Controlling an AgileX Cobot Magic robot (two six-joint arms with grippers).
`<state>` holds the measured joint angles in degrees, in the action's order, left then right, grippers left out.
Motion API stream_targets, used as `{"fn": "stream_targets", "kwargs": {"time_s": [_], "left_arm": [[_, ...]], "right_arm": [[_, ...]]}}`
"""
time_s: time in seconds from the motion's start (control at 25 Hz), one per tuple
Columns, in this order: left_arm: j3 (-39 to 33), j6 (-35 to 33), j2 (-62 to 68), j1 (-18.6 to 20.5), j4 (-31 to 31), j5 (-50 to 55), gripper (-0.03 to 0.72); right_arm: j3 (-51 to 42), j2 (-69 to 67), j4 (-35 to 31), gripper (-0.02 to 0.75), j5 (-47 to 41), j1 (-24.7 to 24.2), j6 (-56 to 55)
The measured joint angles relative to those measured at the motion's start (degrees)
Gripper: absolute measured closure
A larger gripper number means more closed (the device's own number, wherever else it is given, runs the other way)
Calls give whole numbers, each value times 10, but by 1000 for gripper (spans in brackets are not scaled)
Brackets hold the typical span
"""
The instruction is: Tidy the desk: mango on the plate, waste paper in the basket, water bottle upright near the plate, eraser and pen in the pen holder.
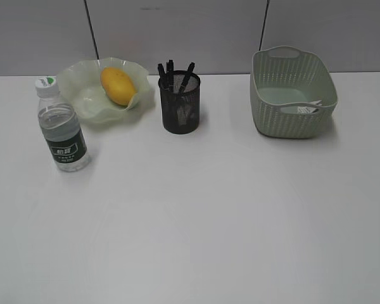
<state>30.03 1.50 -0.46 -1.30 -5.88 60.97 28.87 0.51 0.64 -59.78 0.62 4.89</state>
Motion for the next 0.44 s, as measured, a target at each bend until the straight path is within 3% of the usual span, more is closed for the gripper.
{"fn": "stream_targets", "kwargs": {"time_s": [0.44], "left_arm": [[0,0,0,0,0,0,245]], "right_arm": [[0,0,0,277,1,0,0]]}}
